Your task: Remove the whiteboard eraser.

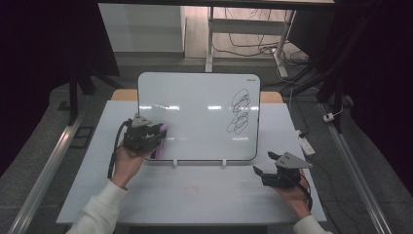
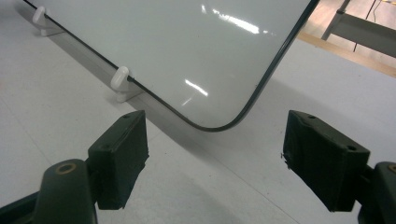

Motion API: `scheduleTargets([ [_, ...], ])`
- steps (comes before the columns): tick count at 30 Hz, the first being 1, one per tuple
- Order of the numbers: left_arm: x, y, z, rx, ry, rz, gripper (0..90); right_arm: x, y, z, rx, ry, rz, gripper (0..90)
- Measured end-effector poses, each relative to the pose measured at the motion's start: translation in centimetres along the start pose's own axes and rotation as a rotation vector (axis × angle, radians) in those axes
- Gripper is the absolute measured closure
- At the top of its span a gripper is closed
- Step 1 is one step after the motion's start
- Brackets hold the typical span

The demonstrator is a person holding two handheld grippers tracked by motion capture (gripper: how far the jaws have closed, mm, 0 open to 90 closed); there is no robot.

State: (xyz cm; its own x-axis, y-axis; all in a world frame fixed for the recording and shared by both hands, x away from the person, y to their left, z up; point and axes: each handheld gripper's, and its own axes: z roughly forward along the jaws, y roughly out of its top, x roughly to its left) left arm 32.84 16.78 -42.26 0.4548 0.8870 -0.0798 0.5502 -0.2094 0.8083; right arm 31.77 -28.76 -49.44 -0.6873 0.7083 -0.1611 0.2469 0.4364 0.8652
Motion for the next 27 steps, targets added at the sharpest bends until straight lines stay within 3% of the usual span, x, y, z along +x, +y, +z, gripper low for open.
scheduleTargets([
  [16,-2.9,0.2,-0.6,-0.058,-0.135,0.05,60.5,0.9,0.6,0.0,-0.045,0.041,0.034,22.8],
  [27,-5.1,0.0,0.7,-0.064,-0.214,0.084,60.5,1.9,1.5,0.2,-0.051,0.082,0.045,24.5],
])
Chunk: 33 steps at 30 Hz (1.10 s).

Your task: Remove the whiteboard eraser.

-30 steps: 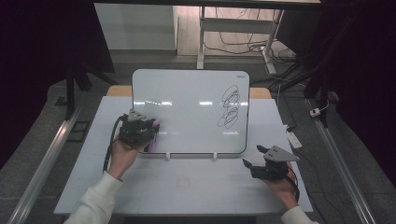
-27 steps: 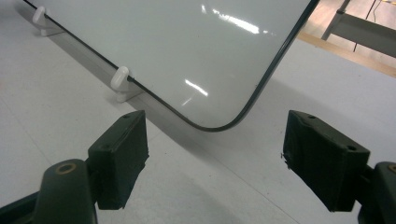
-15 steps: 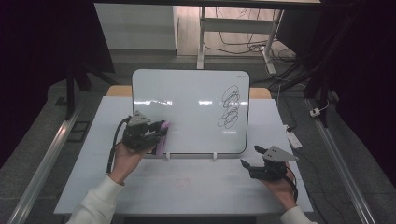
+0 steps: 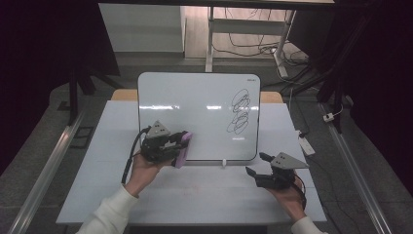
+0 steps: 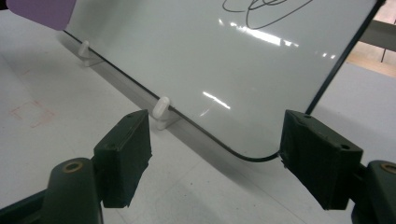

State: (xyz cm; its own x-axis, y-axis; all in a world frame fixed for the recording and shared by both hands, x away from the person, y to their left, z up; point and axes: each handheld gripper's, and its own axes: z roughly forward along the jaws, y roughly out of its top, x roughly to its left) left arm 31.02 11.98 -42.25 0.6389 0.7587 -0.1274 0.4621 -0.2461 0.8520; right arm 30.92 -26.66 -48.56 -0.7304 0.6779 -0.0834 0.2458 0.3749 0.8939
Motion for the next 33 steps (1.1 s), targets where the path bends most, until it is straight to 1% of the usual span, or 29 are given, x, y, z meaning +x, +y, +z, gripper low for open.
scheduleTargets([
  [2,-0.3,0.0,0.3,0.003,-0.01,0.006,60.5,0.1,0.0,0.1,0.004,0.006,0.003,24.6],
  [3,-0.6,0.0,0.6,0.003,-0.023,0.011,60.5,0.1,0.0,0.1,-0.002,0.011,0.005,24.6],
  [8,-1.1,0.2,1.2,-0.002,-0.04,0.02,60.5,0.6,0.4,0.4,-0.01,0.033,0.018,24.6],
  [10,-1.4,0.3,1.6,-0.002,-0.044,0.024,60.5,1.1,0.7,0.5,-0.016,0.046,0.023,24.6],
  [12,-1.8,0.4,2.4,0.001,-0.054,0.036,60.5,1.6,1.0,0.7,-0.026,0.067,0.026,24.6],
  [13,-1.8,0.4,2.4,0.001,-0.054,0.036,60.5,1.8,1.1,0.8,-0.029,0.073,0.028,24.6],
  [15,-2.1,0.4,2.9,0.009,-0.062,0.044,60.5,2.4,1.4,1.0,-0.033,0.09,0.034,24.5],
  [16,-2.2,0.4,3.1,0.01,-0.066,0.045,60.5,2.4,1.4,1.0,-0.033,0.09,0.034,24.5],
  [17,-2.3,0.4,3.4,0.012,-0.07,0.046,60.5,2.8,1.6,1.3,-0.037,0.108,0.037,24.3],
  [19,-2.6,0.4,3.7,0.015,-0.082,0.047,60.5,3.2,1.8,1.5,-0.037,0.12,0.04,24.2],
  [21,-2.8,0.4,4.0,0.016,-0.088,0.052,60.5,3.6,2.0,1.9,-0.039,0.141,0.056,23.9],
  [25,-3.3,0.5,4.7,0.018,-0.098,0.058,60.5,4.1,2.2,2.5,-0.033,0.157,0.076,23.3],
  [28,-3.8,0.5,5.3,0.024,-0.108,0.067,60.5,4.7,2.5,3.4,-0.032,0.172,0.103,22.4],
  [29,-4.0,0.5,5.4,0.023,-0.11,0.071,60.5,4.7,2.5,3.4,-0.032,0.172,0.103,22.4],
  [30,-4.2,0.5,5.6,0.023,-0.113,0.072,60.5,5.0,2.6,3.8,-0.034,0.175,0.12,22.1],
  [31,-4.3,0.5,5.7,0.023,-0.117,0.074,60.5,5.0,2.6,3.8,-0.034,0.175,0.12,22.1],
  [32,-4.5,0.5,5.8,0.021,-0.12,0.076,60.5,5.3,2.8,4.2,-0.038,0.179,0.139,21.8],
  [33,-4.6,0.6,5.9,0.02,-0.122,0.08,60.5,5.3,2.8,4.2,-0.038,0.179,0.139,21.8],
])
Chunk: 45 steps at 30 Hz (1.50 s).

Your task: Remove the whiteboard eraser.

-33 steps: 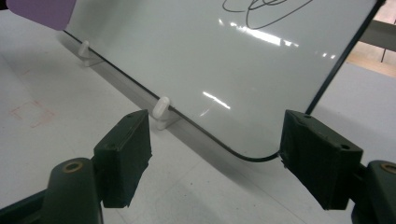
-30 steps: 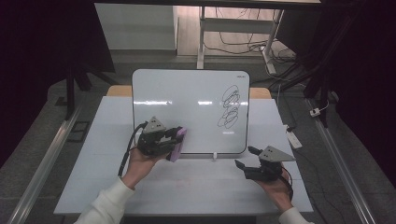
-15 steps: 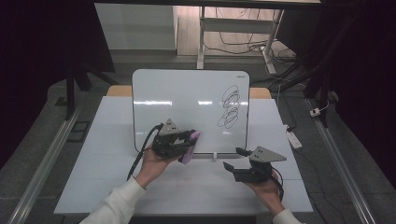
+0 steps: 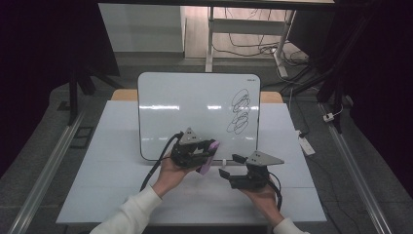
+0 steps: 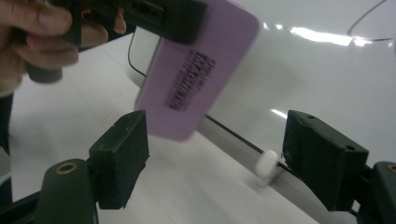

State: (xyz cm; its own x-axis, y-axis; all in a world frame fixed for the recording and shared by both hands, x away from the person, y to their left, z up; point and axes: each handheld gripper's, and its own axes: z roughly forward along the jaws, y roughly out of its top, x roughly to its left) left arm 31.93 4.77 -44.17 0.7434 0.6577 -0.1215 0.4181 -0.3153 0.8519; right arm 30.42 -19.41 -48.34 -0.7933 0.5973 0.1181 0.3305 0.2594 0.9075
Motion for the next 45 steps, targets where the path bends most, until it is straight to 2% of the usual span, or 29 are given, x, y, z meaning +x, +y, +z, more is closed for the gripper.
scheduleTargets([
  [1,-0.2,0.1,0.2,-0.002,-0.006,0.0,60.5,0.3,0.1,0.5,-0.004,0.0,0.019,21.2],
  [5,-0.5,0.2,0.4,-0.007,-0.012,0.004,60.4,0.7,0.3,1.3,0.0,-0.007,0.029,21.2],
  [9,-0.9,0.2,0.3,-0.021,-0.024,0.005,60.4,0.8,0.2,2.2,-0.001,0.006,0.072,21.9],
  [15,-0.9,0.1,0.2,-0.035,-0.035,-0.008,60.3,1.1,0.3,2.6,-0.043,0.027,0.112,29.6],
  [18,-1.0,0.1,0.2,-0.039,-0.026,-0.005,60.3,1.2,0.4,2.7,-0.05,0.012,0.118,32.3],
  [23,-1.1,0.0,0.2,-0.036,-0.019,-0.007,60.3,0.9,0.4,2.9,-0.046,0.029,0.152,33.9],
  [30,-1.8,-0.3,0.6,-0.033,0.007,0.027,60.6,0.6,0.3,3.1,-0.021,0.04,0.183,35.4],
  [32,-1.8,-0.4,0.6,-0.031,0.009,0.033,60.5,0.6,0.3,3.1,-0.016,0.037,0.183,35.8],
  [36,-1.7,-0.4,0.5,-0.04,0.001,0.02,60.1,0.5,0.4,2.8,-0.008,0.022,0.148,38.1],
  [38,-1.3,-0.3,0.3,-0.058,-0.024,-0.008,58.3,0.5,0.6,2.7,-0.009,0.017,0.128,38.7],
  [40,-1.2,-0.3,0.2,-0.066,-0.024,-0.012,50.5,0.5,0.7,2.6,-0.006,0.011,0.115,38.9],
  [41,-0.9,-0.2,-0.2,-0.078,-0.026,-0.024,45.4,0.5,0.7,2.5,0.003,0.004,0.085,39.1],
  [45,-0.1,-0.3,-2.0,-0.087,-0.048,-0.039,32.1,0.5,0.8,2.2,0.003,-0.008,0.047,39.3],
])
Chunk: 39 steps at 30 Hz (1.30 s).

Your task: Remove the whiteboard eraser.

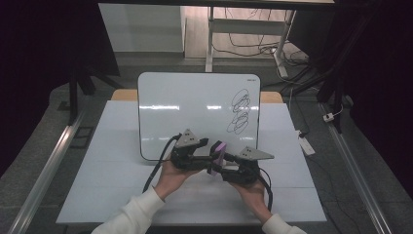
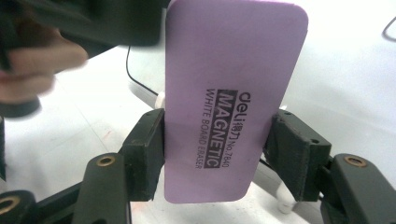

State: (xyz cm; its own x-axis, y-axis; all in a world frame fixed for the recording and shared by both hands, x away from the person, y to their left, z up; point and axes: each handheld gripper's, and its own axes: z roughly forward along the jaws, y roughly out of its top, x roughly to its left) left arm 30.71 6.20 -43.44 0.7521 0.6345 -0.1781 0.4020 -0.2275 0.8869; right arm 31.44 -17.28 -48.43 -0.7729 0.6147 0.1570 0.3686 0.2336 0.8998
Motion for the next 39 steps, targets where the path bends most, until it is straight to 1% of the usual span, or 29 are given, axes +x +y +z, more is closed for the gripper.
scheduleTargets([
  [1,0.0,0.0,0.0,0.0,0.0,0.0,30.3,-0.1,0.1,-0.2,0.0,-0.005,-0.01,39.3],
  [3,0.5,-0.4,-1.4,0.004,-0.007,-0.009,29.4,-0.3,0.2,-0.5,-0.007,-0.012,-0.02,39.4],
  [5,1.0,-1.2,-2.8,0.022,-0.002,-0.012,28.4,-0.5,0.3,-0.7,-0.012,-0.016,-0.024,39.3],
  [7,1.7,-2.3,-4.4,0.026,0.017,-0.034,27.8,-1.0,0.5,-1.3,-0.031,-0.024,-0.028,39.4],
  [9,2.5,-3.5,-5.8,0.05,0.035,-0.054,27.6,-1.2,0.6,-1.5,-0.037,-0.027,-0.03,39.4],
  [10,2.9,-4.1,-6.5,0.063,0.048,-0.062,27.2,-1.4,0.7,-1.7,-0.04,-0.037,-0.031,39.4],
  [11,3.2,-4.8,-7.2,0.071,0.061,-0.073,27.1,-1.7,0.9,-2.1,-0.051,-0.047,-0.029,39.5],
  [12,3.6,-5.4,-7.8,0.077,0.072,-0.085,27.1,-1.7,0.9,-2.1,-0.051,-0.047,-0.029,39.5],
  [15,4.8,-6.9,-9.6,0.084,0.097,-0.128,27.0,-2.3,1.1,-2.6,-0.068,-0.062,-0.028,39.6],
  [18,5.8,-8.1,-10.9,0.09,0.127,-0.155,26.7,-2.5,1.2,-2.9,-0.076,-0.071,-0.033,39.6],
  [21,6.6,-9.1,-11.7,0.102,0.165,-0.169,26.7,-2.7,1.3,-3.0,-0.079,-0.073,-0.034,39.6],
  [25,7.3,-10.3,-12.6,0.127,0.194,-0.173,26.0,-3.0,1.3,-3.3,-0.078,-0.081,-0.049,39.6],
  [26,7.4,-10.6,-12.8,0.135,0.201,-0.173,25.9,-3.2,1.3,-3.4,-0.076,-0.093,-0.056,39.6],
  [29,7.8,-11.4,-13.2,0.147,0.217,-0.179,25.9,-3.4,1.3,-3.6,-0.078,-0.092,-0.057,39.6],
  [34,8.1,-12.0,-13.4,0.164,0.237,-0.172,25.7,-3.8,1.4,-4.0,-0.084,-0.105,-0.065,39.7],
  [39,8.3,-12.3,-13.2,0.179,0.235,-0.17,25.4,-4.0,1.6,-4.5,-0.099,-0.119,-0.066,39.7],
])
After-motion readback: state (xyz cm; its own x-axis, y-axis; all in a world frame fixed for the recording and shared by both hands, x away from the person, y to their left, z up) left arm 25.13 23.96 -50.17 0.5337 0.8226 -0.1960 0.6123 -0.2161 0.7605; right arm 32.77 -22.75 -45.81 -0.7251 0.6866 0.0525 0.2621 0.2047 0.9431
